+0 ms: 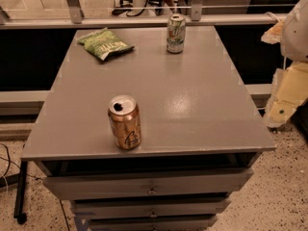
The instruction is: Pick orange can
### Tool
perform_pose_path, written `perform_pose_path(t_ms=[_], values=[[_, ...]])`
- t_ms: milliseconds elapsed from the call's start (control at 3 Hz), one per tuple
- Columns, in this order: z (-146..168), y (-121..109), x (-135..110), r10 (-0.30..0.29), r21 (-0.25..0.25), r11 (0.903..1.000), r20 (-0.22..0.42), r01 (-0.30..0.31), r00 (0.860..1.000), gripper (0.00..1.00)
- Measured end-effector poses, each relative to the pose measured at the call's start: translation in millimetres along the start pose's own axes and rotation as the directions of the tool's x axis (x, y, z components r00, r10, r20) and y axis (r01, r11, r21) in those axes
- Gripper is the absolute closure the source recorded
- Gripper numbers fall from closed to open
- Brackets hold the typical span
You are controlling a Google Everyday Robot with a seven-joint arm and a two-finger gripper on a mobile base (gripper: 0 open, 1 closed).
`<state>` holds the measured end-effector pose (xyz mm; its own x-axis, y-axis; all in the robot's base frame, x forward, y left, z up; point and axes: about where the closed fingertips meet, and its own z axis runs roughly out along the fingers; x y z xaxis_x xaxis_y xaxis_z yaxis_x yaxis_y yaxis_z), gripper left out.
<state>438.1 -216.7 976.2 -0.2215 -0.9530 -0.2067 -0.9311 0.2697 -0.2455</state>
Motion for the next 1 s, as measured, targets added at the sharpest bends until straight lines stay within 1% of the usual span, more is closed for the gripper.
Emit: perform_pose_path(t_ms=[333,667,1000], values=[[0.0,0.0,0.0,0.000,0.000,1.0000,0.000,0.000,1.000,0.00],[8.8,3.9,-10.5,0.012,-0.018,0.9998,0.052,-0.011,0.999,0.00],[30.2,15.7,-37.8,0.053,-0.081,0.9959,0.175,-0.039,0.983,0.00]])
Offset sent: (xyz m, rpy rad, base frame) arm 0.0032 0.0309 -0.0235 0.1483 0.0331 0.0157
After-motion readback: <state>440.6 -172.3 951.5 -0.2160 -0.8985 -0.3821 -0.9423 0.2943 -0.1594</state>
